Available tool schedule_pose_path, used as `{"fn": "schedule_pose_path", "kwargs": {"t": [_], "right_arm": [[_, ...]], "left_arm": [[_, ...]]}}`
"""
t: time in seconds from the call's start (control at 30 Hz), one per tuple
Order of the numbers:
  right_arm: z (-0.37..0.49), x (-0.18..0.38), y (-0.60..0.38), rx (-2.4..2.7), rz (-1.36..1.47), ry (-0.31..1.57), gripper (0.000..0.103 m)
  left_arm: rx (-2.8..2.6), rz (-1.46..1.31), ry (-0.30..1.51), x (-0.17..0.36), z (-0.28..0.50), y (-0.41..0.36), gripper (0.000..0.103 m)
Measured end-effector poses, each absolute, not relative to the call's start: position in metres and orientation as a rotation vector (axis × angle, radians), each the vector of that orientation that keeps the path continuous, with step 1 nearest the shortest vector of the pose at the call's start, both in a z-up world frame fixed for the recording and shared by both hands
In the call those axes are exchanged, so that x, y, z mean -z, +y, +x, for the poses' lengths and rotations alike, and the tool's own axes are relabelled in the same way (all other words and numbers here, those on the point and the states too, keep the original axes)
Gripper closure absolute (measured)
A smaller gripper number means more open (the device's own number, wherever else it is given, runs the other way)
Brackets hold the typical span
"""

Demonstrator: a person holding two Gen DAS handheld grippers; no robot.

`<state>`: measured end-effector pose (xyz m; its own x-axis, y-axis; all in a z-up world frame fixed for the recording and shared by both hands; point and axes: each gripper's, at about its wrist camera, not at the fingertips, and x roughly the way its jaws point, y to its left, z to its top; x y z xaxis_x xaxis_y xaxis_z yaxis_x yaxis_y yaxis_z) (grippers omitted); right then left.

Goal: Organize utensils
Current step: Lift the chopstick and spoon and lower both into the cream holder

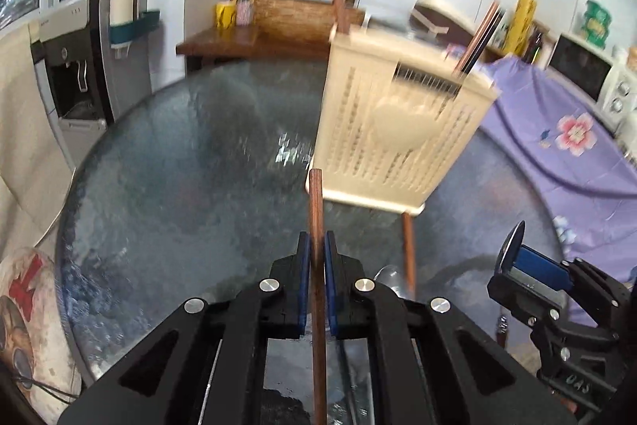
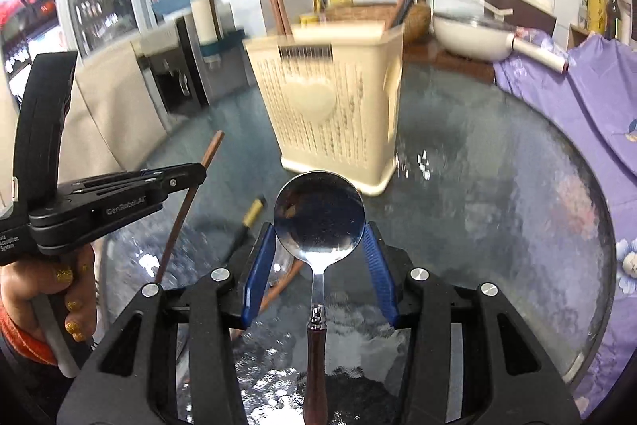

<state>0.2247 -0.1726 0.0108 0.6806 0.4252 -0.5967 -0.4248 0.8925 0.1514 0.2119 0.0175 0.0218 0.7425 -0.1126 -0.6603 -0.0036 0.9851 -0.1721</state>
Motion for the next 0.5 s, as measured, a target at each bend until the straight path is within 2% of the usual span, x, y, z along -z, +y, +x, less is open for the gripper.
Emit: {"fn": "schedule_pose_path", "kwargs": {"t": [0.23, 0.5], "right_arm": [[0.211, -0.042, -0.182, -0.480, 0.009, 0.585, 0.057], [0.210, -0.050, -0.182, -0.499, 0.017, 0.591, 0.057]], "left_arm": [[0.108, -0.184, 0.600, -0.068, 0.187, 0.023, 0.096], [0.121, -0.175, 0.575, -0.076, 0.176, 0.018, 0.096]]}}
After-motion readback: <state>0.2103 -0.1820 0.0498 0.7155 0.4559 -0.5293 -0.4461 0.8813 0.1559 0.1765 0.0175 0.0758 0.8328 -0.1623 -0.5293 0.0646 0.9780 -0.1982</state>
